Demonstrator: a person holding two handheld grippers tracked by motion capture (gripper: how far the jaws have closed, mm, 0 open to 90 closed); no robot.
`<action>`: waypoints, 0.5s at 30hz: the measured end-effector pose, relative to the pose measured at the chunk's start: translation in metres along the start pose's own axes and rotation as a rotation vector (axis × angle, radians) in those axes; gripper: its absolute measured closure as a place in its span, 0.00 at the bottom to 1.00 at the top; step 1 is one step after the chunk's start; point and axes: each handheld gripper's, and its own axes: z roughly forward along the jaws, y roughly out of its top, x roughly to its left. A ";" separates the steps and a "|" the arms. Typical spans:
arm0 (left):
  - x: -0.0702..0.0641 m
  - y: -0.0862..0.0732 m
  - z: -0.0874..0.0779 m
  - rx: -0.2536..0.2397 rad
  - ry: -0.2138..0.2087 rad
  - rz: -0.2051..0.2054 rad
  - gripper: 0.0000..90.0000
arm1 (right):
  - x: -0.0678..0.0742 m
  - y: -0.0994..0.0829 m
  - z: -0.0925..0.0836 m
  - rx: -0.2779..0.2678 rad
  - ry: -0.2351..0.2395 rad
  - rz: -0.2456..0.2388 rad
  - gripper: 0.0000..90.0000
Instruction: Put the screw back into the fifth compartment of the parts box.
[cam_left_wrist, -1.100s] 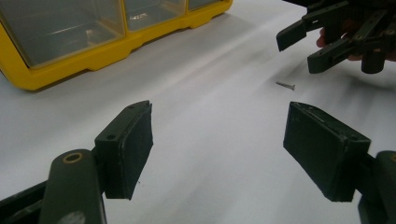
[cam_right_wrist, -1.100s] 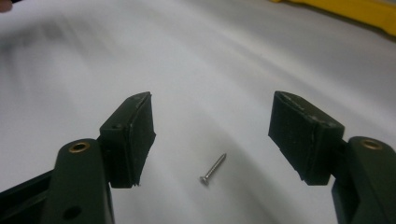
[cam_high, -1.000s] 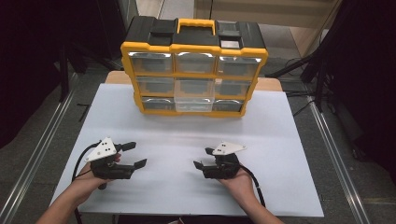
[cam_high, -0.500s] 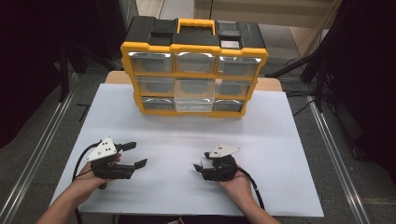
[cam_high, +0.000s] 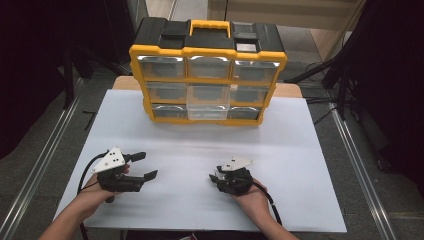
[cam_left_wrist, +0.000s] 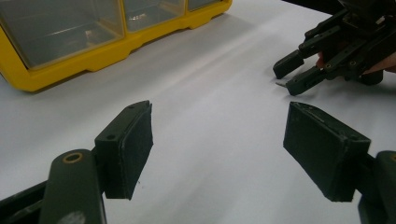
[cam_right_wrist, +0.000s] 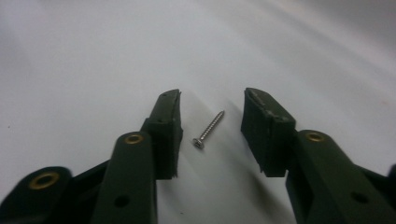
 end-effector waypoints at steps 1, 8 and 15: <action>0.000 0.000 0.000 -0.001 0.000 0.000 0.27 | 0.000 0.000 0.000 0.000 -0.005 -0.003 0.70; 0.000 0.000 0.000 0.010 0.001 0.004 0.27 | -0.003 0.000 0.000 0.004 0.001 0.002 0.89; 0.000 0.000 0.000 0.000 -0.001 0.001 0.27 | -0.006 0.001 0.001 0.005 0.037 0.039 0.98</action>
